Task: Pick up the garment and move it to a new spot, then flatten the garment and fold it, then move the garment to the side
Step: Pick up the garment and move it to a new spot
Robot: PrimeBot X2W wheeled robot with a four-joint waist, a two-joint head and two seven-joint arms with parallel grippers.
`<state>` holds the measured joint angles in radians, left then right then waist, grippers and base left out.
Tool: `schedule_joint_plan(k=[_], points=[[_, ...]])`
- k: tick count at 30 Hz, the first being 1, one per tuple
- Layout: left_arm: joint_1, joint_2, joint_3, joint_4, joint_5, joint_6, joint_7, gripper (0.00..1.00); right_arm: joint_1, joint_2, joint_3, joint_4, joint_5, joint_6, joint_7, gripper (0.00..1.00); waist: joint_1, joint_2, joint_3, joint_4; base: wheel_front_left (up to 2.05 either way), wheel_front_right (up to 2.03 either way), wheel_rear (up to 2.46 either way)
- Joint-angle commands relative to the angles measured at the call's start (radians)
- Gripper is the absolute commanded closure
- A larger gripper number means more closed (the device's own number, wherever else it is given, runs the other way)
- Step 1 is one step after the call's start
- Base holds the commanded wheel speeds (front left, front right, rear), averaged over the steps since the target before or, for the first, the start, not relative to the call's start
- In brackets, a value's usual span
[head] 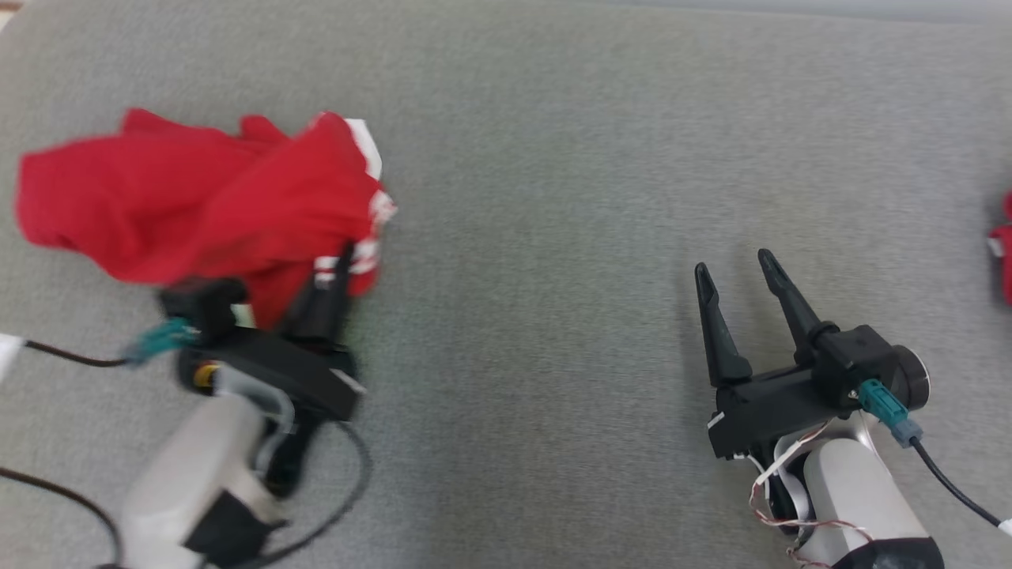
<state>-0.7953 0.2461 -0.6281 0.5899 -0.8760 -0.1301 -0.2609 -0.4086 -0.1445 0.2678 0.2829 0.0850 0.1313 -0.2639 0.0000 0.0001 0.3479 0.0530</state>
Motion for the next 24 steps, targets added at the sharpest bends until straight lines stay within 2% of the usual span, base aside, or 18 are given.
schedule_joint_plan(k=[1,7,13,14,15,24], points=[[0.018,-0.017,-0.007,-0.011,0.004,0.0,-0.005,1.0,0.016,0.004,-0.003,0.003,0.002,-0.001,0.0,0.0,0.0,-0.0001,-0.037,-0.043,0.0,0.0,0.0],[0.027,-0.114,-0.084,-0.03,0.033,0.0,-0.006,1.0,0.039,0.022,0.002,0.012,0.017,-0.001,0.0,0.0,0.0,-0.0001,-0.075,-0.109,0.0,0.0,0.0],[0.018,-0.165,-0.093,-0.003,0.056,0.0,-0.006,1.0,0.04,0.035,0.015,0.017,0.028,-0.001,0.0,0.0,0.0,-0.0001,-0.102,-0.167,0.0,0.0,0.0],[0.02,-0.17,-0.093,0.007,0.061,0.0,-0.006,0.53,0.04,0.036,0.015,0.018,0.029,-0.001,0.0,0.0,0.0,-0.0001,-0.105,-0.173,0.0,0.0,0.0],[0.025,-0.174,-0.084,0.013,0.064,0.0,-0.006,0.0,0.039,0.038,0.018,0.019,0.03,-0.001,0.0,0.0,0.0,-0.0001,-0.109,-0.179,0.0,0.0,0.0],[0.093,-0.184,-0.055,0.041,0.134,0.0,-0.006,0.0,0.061,0.048,0.029,0.02,0.044,-0.001,0.0,0.0,0.0,-0.0001,-0.156,-0.149,0.0,0.0,0.0]])
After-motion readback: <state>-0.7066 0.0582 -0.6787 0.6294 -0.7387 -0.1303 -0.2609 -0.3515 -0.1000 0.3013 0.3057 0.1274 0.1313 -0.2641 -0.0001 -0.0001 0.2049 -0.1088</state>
